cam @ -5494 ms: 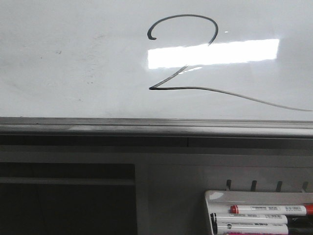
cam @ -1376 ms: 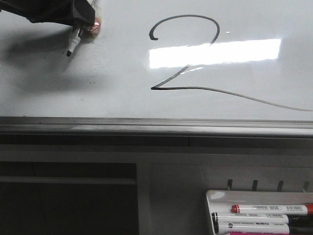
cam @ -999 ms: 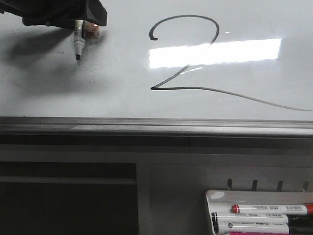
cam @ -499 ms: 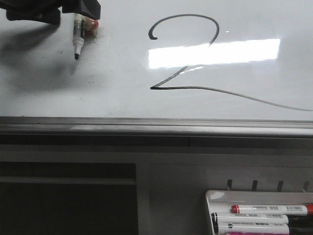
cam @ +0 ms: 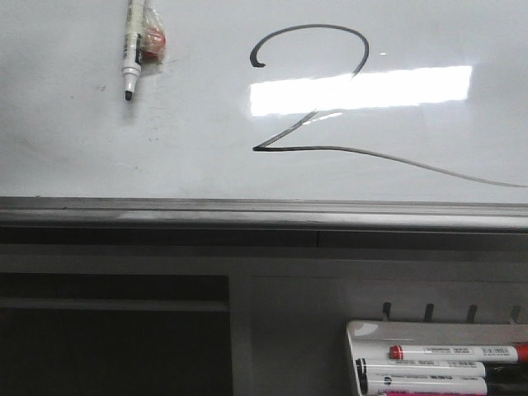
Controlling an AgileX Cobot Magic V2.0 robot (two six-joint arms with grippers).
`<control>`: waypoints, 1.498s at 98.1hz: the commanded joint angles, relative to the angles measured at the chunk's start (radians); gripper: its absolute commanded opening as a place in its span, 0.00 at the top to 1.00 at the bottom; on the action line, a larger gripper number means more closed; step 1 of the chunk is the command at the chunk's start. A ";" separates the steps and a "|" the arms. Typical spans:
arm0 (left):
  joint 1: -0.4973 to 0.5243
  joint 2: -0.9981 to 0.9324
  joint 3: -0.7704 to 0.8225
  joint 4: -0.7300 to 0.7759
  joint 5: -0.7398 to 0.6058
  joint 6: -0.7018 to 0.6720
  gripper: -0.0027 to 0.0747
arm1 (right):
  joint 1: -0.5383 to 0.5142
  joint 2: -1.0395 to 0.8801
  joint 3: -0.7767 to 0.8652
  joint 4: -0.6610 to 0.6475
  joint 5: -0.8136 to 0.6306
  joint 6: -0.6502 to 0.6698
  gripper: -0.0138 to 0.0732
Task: Write number 2 on whiteboard
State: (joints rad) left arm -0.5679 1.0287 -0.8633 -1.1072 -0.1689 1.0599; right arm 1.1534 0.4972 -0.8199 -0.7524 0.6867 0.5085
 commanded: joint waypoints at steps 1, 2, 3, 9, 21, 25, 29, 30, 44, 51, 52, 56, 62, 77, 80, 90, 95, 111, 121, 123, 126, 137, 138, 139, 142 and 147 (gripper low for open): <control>0.000 -0.112 0.001 0.012 -0.039 0.010 0.63 | 0.001 -0.077 -0.015 -0.056 0.063 0.008 0.92; 0.000 -0.121 0.005 0.012 -0.038 0.010 0.65 | 0.001 -0.093 -0.013 -0.057 0.080 0.008 0.92; 0.000 -0.137 0.009 0.012 -0.038 0.010 0.67 | 0.001 -0.102 -0.010 -0.060 0.088 0.008 0.92; 0.000 -0.201 0.053 0.012 -0.024 0.010 0.79 | 0.001 -0.184 0.007 -0.079 0.122 0.008 0.92; 0.000 -0.337 0.165 0.019 0.029 0.012 0.99 | 0.001 -0.353 0.055 -0.161 0.121 0.008 0.92; 0.000 -0.379 0.210 0.026 0.041 0.012 0.99 | 0.001 -0.399 0.072 -0.186 0.123 0.008 0.92; 0.000 -0.417 0.258 0.028 0.042 0.012 0.99 | 0.001 -0.449 0.089 -0.197 0.128 0.008 0.92; 0.000 -0.422 0.266 0.028 0.042 0.012 0.99 | 0.001 -0.464 0.091 -0.199 0.130 0.008 0.92; 0.000 -0.503 0.404 0.028 0.029 0.012 0.99 | 0.001 -0.524 0.122 -0.195 0.208 0.008 0.92; 0.000 -0.520 0.444 0.028 0.029 0.012 0.99 | 0.001 -0.505 0.136 -0.172 0.231 0.008 0.92; 0.000 -0.523 0.447 0.028 0.029 0.012 0.99 | 0.001 -0.505 0.141 -0.172 0.231 0.008 0.92; 0.000 -0.527 0.462 0.028 0.027 0.012 0.99 | 0.001 -0.499 0.154 -0.162 0.219 0.008 0.92; 0.000 -0.529 0.471 0.028 0.027 0.012 0.99 | 0.001 -0.497 0.184 -0.140 0.181 0.008 0.92; 0.000 -0.529 0.473 0.028 0.032 0.012 0.99 | 0.001 -0.497 0.268 -0.106 -0.001 0.008 0.92; 0.000 -0.529 0.473 0.028 0.030 0.012 0.99 | 0.001 -0.497 0.291 -0.108 -0.038 0.008 0.92; 0.000 -0.529 0.473 0.028 0.030 0.012 0.99 | 0.001 -0.497 0.349 -0.112 -0.128 0.008 0.92; 0.000 -0.529 0.473 0.028 0.032 0.012 0.99 | 0.001 -0.497 0.366 -0.112 -0.149 0.008 0.92; 0.000 -0.529 0.473 0.028 0.034 0.012 0.99 | 0.001 -0.497 0.388 -0.083 -0.193 0.008 0.92; 0.000 -0.527 0.473 0.028 0.034 0.012 0.99 | 0.001 -0.497 0.388 -0.083 -0.193 0.008 0.92; 0.000 -0.527 0.473 0.028 0.034 0.012 0.99 | 0.001 -0.497 0.388 -0.083 -0.193 0.008 0.92; 0.000 -0.527 0.473 0.028 0.034 0.012 0.99 | 0.001 -0.497 0.388 -0.083 -0.193 0.008 0.92; 0.000 -0.527 0.473 0.028 0.034 0.012 0.99 | 0.001 -0.497 0.388 -0.083 -0.193 0.008 0.92; 0.000 -0.527 0.473 0.028 0.034 0.012 0.99 | 0.001 -0.497 0.388 -0.083 -0.193 0.008 0.92; 0.000 -0.527 0.473 0.028 0.034 0.012 0.99 | 0.001 -0.497 0.388 -0.083 -0.193 0.008 0.92; 0.000 -0.527 0.473 0.028 0.034 0.012 0.99 | 0.001 -0.497 0.388 -0.083 -0.193 0.008 0.92; 0.000 -0.527 0.473 0.028 0.034 0.012 0.99 | 0.001 -0.497 0.388 -0.083 -0.193 0.008 0.92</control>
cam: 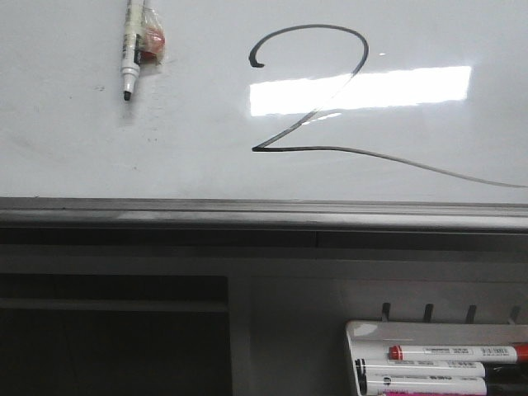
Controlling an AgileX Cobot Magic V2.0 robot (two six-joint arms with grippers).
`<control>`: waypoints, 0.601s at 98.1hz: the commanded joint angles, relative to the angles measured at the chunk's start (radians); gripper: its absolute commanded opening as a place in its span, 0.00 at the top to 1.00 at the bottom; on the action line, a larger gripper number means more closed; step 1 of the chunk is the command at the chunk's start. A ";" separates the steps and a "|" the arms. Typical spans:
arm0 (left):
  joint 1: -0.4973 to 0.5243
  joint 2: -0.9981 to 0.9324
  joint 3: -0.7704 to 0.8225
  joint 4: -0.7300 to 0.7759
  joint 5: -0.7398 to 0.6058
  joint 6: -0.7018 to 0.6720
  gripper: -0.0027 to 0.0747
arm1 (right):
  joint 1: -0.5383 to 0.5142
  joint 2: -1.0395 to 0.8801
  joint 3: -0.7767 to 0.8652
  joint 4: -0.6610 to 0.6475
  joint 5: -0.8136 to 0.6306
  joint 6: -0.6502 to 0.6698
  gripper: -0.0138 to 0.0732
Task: Write number 2 on whiteboard
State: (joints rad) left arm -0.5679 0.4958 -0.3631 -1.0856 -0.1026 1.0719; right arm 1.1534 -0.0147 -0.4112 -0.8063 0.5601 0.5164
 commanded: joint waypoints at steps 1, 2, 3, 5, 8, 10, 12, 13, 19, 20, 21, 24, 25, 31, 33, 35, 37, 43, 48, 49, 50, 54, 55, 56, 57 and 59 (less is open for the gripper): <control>0.000 0.006 -0.027 0.007 -0.032 0.000 0.99 | 0.001 0.015 -0.020 -0.029 -0.067 0.000 0.92; 0.000 0.006 -0.027 0.007 -0.032 0.000 0.99 | 0.001 0.015 -0.020 -0.029 -0.067 0.000 0.92; -0.004 0.006 -0.027 0.007 -0.032 0.000 0.99 | 0.001 0.015 -0.020 -0.029 -0.067 0.000 0.92; -0.014 0.004 -0.027 0.007 -0.030 0.000 0.99 | 0.001 0.015 -0.020 -0.029 -0.067 0.000 0.92; -0.039 -0.001 -0.024 0.007 -0.049 0.000 0.99 | 0.001 0.015 -0.020 -0.029 -0.067 0.000 0.92; -0.054 -0.001 -0.025 0.007 -0.060 0.000 0.99 | 0.001 0.015 -0.020 -0.029 -0.067 0.000 0.92; -0.062 -0.001 -0.023 0.007 -0.061 0.000 0.99 | 0.001 0.015 -0.020 -0.029 -0.067 0.000 0.92; -0.070 -0.001 -0.023 0.007 -0.061 0.000 0.99 | 0.001 0.015 -0.020 -0.029 -0.067 0.000 0.92; -0.093 -0.001 -0.023 0.007 -0.062 0.000 0.99 | 0.001 0.015 -0.020 -0.029 -0.067 0.000 0.92; -0.097 -0.001 -0.023 0.007 -0.062 0.000 0.99 | 0.001 0.015 -0.020 -0.029 -0.067 0.000 0.92; -0.099 -0.001 -0.023 0.007 -0.062 0.000 0.99 | 0.001 0.015 -0.020 -0.029 -0.067 0.000 0.92; -0.108 -0.001 -0.018 0.007 -0.062 0.000 0.99 | 0.001 0.015 -0.020 -0.029 -0.067 0.000 0.92; -0.108 -0.001 -0.016 0.007 -0.062 0.000 0.99 | 0.001 0.015 -0.020 -0.029 -0.067 0.000 0.92; -0.113 -0.012 -0.001 0.032 -0.060 0.000 0.99 | 0.001 0.015 -0.020 -0.029 -0.067 0.000 0.92; -0.113 -0.017 0.008 0.061 -0.058 0.000 0.99 | 0.001 0.015 -0.020 -0.029 -0.067 0.000 0.92; -0.113 -0.025 0.017 0.101 -0.055 0.000 0.99 | 0.001 0.015 -0.020 -0.029 -0.067 0.000 0.92; -0.113 -0.037 0.029 0.145 -0.055 0.000 0.99 | 0.001 0.015 -0.020 -0.029 -0.067 0.000 0.92; -0.106 -0.085 0.067 0.246 -0.069 -0.026 0.99 | 0.001 0.015 -0.020 -0.029 -0.067 0.000 0.92; -0.088 -0.134 0.104 0.311 -0.095 -0.100 0.99 | 0.001 0.015 -0.020 -0.029 -0.067 0.000 0.92; -0.085 -0.141 0.110 0.327 -0.099 -0.128 0.99 | 0.001 0.015 -0.020 -0.029 -0.067 0.000 0.92; -0.077 -0.157 0.122 0.336 -0.103 -0.142 0.99 | 0.001 0.015 -0.020 -0.029 -0.067 0.000 0.92; -0.051 -0.198 0.157 0.395 -0.128 -0.226 0.99 | 0.001 0.015 -0.020 -0.029 -0.067 0.000 0.92; -0.040 -0.214 0.171 0.406 -0.136 -0.240 0.99 | 0.001 0.015 -0.020 -0.029 -0.067 0.000 0.92; -0.034 -0.223 0.179 0.428 -0.139 -0.268 0.99 | 0.001 0.015 -0.020 -0.029 -0.067 0.000 0.92; -0.021 -0.241 0.193 0.440 -0.142 -0.282 0.99 | 0.001 0.015 -0.020 -0.029 -0.067 0.000 0.92; 0.000 -0.267 0.206 0.474 -0.146 -0.322 0.99 | 0.001 0.015 -0.020 -0.029 -0.067 0.000 0.92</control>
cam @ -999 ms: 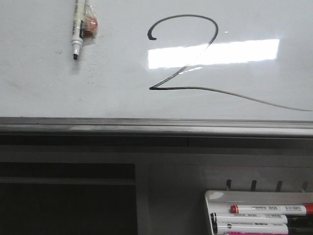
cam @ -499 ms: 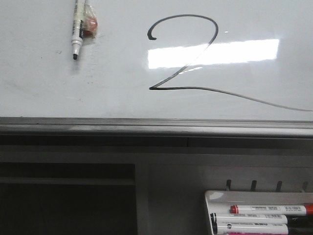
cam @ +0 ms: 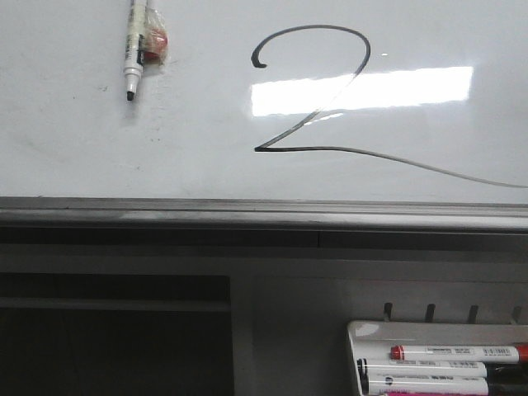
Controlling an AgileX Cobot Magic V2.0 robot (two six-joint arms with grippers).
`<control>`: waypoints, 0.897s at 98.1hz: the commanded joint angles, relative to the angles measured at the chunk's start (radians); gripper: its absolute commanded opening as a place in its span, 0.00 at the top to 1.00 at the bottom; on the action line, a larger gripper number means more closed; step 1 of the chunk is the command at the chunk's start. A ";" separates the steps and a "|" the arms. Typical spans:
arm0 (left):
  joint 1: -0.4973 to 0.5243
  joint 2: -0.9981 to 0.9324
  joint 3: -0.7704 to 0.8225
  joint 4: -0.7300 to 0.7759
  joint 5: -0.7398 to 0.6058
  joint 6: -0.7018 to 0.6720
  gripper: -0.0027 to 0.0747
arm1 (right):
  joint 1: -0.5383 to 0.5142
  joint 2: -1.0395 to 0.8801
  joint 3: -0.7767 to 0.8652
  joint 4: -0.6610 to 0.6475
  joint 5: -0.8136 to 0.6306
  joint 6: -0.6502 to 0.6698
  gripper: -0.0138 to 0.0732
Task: Write number 2 on whiteboard
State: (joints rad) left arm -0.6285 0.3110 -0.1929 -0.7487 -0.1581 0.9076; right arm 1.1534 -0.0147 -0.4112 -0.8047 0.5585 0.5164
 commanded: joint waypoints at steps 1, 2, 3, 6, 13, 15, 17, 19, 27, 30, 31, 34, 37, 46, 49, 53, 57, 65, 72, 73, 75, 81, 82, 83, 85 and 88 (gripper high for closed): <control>0.068 -0.091 0.048 0.160 -0.091 -0.171 0.99 | 0.001 0.015 -0.020 -0.031 -0.065 0.000 0.92; 0.076 -0.100 0.054 0.172 -0.091 -0.197 0.99 | 0.001 0.015 -0.020 -0.031 -0.065 0.000 0.92; 0.091 -0.117 0.066 0.183 -0.089 -0.211 0.99 | 0.001 0.015 -0.020 -0.031 -0.065 0.000 0.92; 0.122 -0.149 0.088 0.243 -0.083 -0.266 0.99 | 0.001 0.015 -0.020 -0.031 -0.065 0.000 0.92; 0.197 -0.218 0.133 0.373 -0.048 -0.410 0.99 | 0.001 0.015 -0.020 -0.031 -0.065 0.000 0.92; 0.217 -0.235 0.145 0.408 -0.033 -0.452 0.99 | 0.001 0.015 -0.020 -0.031 -0.065 0.000 0.92; 0.236 -0.251 0.156 0.431 -0.015 -0.492 0.99 | 0.001 0.015 -0.020 -0.031 -0.065 0.000 0.92; 0.254 -0.264 0.166 0.462 -0.001 -0.530 0.99 | 0.001 0.015 -0.020 -0.031 -0.065 0.000 0.92; 0.306 -0.298 0.190 0.531 0.110 -0.656 0.99 | 0.001 0.015 -0.020 -0.031 -0.065 0.000 0.92; 0.321 -0.303 0.198 0.531 0.145 -0.688 0.99 | 0.001 0.015 -0.020 -0.031 -0.065 0.000 0.92; 0.327 -0.305 0.202 0.531 0.158 -0.693 0.99 | 0.001 0.015 -0.020 -0.031 -0.065 0.000 0.92; 0.337 -0.312 0.204 0.531 0.192 -0.710 0.99 | 0.001 0.015 -0.020 -0.031 -0.065 0.000 0.92; 0.343 -0.316 0.204 0.531 0.233 -0.710 0.99 | 0.001 0.015 -0.020 -0.031 -0.065 0.000 0.92; 0.361 -0.323 0.204 0.533 0.299 -0.710 0.99 | 0.001 0.015 -0.020 -0.031 -0.065 0.000 0.92; 0.367 -0.323 0.204 0.533 0.316 -0.710 0.99 | 0.001 0.015 -0.020 -0.031 -0.065 0.000 0.92; 0.370 -0.330 0.204 0.533 0.342 -0.710 0.99 | 0.001 0.015 -0.020 -0.031 -0.065 0.000 0.92; 0.372 -0.337 0.204 0.533 0.365 -0.710 0.99 | 0.001 0.015 -0.020 -0.031 -0.065 0.000 0.92; 0.372 -0.341 0.204 0.523 0.388 -0.710 0.99 | 0.001 0.015 -0.020 -0.031 -0.065 0.000 0.92; 0.372 -0.341 0.204 0.491 0.423 -0.710 0.99 | 0.001 0.015 -0.020 -0.031 -0.065 0.000 0.92; 0.372 -0.341 0.204 0.487 0.432 -0.710 0.99 | 0.001 0.015 -0.020 -0.031 -0.065 0.000 0.92; 0.372 -0.341 0.204 0.476 0.443 -0.710 0.99 | 0.001 0.015 -0.020 -0.031 -0.065 0.000 0.92; 0.372 -0.341 0.202 0.460 0.467 -0.710 0.99 | 0.001 0.015 -0.020 -0.031 -0.065 0.000 0.92; 0.372 -0.341 0.202 0.461 0.467 -0.710 0.99 | 0.001 0.015 -0.020 -0.031 -0.065 0.000 0.92; 0.372 -0.341 0.202 0.461 0.467 -0.710 0.99 | 0.001 0.015 -0.020 -0.031 -0.065 0.000 0.92; 0.372 -0.341 0.202 0.461 0.467 -0.710 0.99 | 0.001 0.015 -0.020 -0.031 -0.065 0.000 0.92; 0.372 -0.341 0.202 0.461 0.467 -0.710 0.99 | 0.001 0.015 -0.020 -0.031 -0.065 0.000 0.92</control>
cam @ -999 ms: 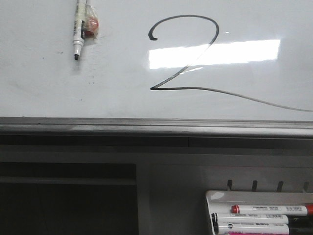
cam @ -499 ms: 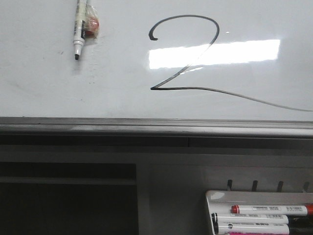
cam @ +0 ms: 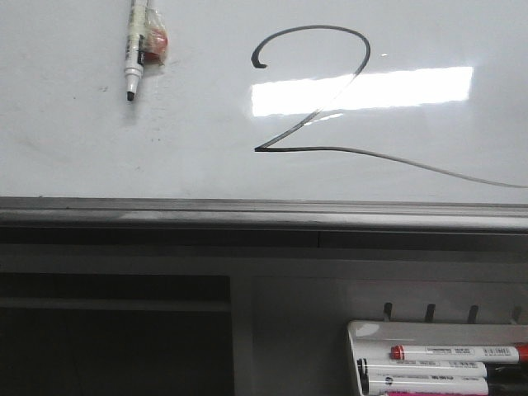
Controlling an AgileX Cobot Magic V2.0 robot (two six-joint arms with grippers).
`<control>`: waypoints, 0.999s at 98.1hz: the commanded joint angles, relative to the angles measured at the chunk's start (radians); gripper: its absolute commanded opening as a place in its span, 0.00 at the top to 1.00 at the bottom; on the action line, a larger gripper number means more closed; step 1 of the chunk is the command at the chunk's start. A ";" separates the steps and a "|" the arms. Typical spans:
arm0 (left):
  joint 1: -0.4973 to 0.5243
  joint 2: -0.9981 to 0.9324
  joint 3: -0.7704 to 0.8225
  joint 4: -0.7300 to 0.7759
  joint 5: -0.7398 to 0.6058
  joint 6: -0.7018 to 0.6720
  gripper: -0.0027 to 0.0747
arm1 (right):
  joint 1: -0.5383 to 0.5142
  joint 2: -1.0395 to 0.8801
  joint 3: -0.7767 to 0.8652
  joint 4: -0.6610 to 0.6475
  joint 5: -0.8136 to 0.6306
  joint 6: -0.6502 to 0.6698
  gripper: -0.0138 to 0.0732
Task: Write number 2 on whiteboard
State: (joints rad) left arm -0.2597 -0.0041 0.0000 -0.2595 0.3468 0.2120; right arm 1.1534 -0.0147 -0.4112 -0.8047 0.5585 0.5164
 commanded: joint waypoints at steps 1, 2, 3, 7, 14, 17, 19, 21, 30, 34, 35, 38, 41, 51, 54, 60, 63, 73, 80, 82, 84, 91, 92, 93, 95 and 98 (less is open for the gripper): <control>0.003 -0.026 0.009 -0.028 -0.038 -0.014 0.99 | 0.001 0.015 -0.020 -0.031 -0.065 0.000 0.92; 0.003 -0.026 0.009 -0.028 -0.041 -0.014 0.99 | 0.001 0.015 -0.020 -0.031 -0.065 0.000 0.92; 0.003 -0.026 0.009 -0.028 -0.041 -0.014 0.99 | 0.001 0.015 -0.020 -0.031 -0.065 0.000 0.92; 0.003 -0.026 0.011 -0.028 -0.051 -0.014 0.99 | 0.001 0.015 -0.020 -0.031 -0.065 0.000 0.92; 0.003 -0.026 0.011 -0.028 -0.053 -0.014 0.99 | 0.001 0.015 -0.020 -0.031 -0.065 0.000 0.92; 0.003 -0.026 0.011 -0.028 -0.053 -0.014 0.99 | 0.001 0.015 -0.020 -0.031 -0.065 0.000 0.92; 0.003 -0.026 0.011 -0.028 -0.053 -0.014 0.99 | 0.001 0.015 -0.020 -0.031 -0.065 0.000 0.92; 0.003 -0.026 0.011 -0.028 -0.053 -0.014 0.99 | 0.001 0.015 -0.020 -0.031 -0.065 0.000 0.92; 0.003 -0.026 0.011 -0.028 -0.053 -0.014 0.99 | 0.001 0.015 -0.020 -0.031 -0.065 0.000 0.92; 0.003 -0.026 0.011 -0.028 -0.053 -0.014 0.99 | 0.001 0.015 -0.020 -0.031 -0.065 0.000 0.92; 0.003 -0.026 0.011 -0.028 -0.053 -0.014 0.99 | 0.001 0.015 -0.020 -0.031 -0.065 0.000 0.92; 0.003 -0.026 0.011 -0.028 -0.053 -0.014 0.99 | 0.001 0.015 -0.020 -0.031 -0.065 0.000 0.92; 0.003 -0.026 0.011 -0.028 -0.053 -0.014 0.99 | 0.001 0.015 -0.020 -0.031 -0.065 0.000 0.92; 0.003 -0.026 0.011 -0.028 -0.053 -0.014 0.99 | 0.001 0.015 -0.020 -0.031 -0.065 0.000 0.92; 0.003 -0.026 0.011 -0.028 -0.053 -0.014 0.99 | 0.001 0.015 -0.020 -0.031 -0.065 0.000 0.92; 0.003 -0.026 0.011 -0.028 -0.053 -0.014 0.99 | 0.001 0.015 -0.020 -0.031 -0.065 0.000 0.92; 0.003 -0.026 0.011 -0.028 -0.053 -0.014 0.99 | 0.001 0.015 -0.018 -0.031 -0.065 0.000 0.92; 0.003 -0.026 0.011 -0.028 -0.053 -0.014 0.99 | 0.001 0.015 -0.005 -0.031 -0.065 0.000 0.92; 0.003 -0.026 0.011 -0.028 -0.053 -0.014 0.99 | 0.001 0.015 0.009 -0.032 -0.047 0.000 0.92; 0.003 -0.026 0.011 -0.028 -0.053 -0.014 0.99 | 0.001 0.015 0.012 -0.032 -0.028 0.000 0.92; 0.003 -0.026 0.011 -0.028 -0.053 -0.014 0.99 | 0.001 0.015 0.012 -0.032 -0.004 0.000 0.92; 0.003 -0.026 0.011 -0.028 -0.053 -0.014 0.99 | 0.001 0.015 0.020 -0.035 0.082 0.000 0.92; 0.003 -0.026 0.011 -0.028 -0.053 -0.014 0.99 | 0.001 0.015 0.022 -0.035 0.091 0.000 0.92; 0.003 -0.026 0.011 -0.028 -0.053 -0.014 0.99 | 0.001 0.015 0.022 -0.035 0.109 0.000 0.92; 0.003 -0.026 0.011 -0.028 -0.053 -0.014 0.99 | 0.001 0.015 0.026 -0.035 0.124 0.000 0.92; 0.003 -0.026 0.011 -0.028 -0.053 -0.014 0.99 | 0.001 0.015 0.030 -0.035 0.140 0.000 0.92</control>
State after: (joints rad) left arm -0.2597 -0.0041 0.0000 -0.2698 0.3469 0.2103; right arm 1.1534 -0.0147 -0.3686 -0.8047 0.6738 0.5164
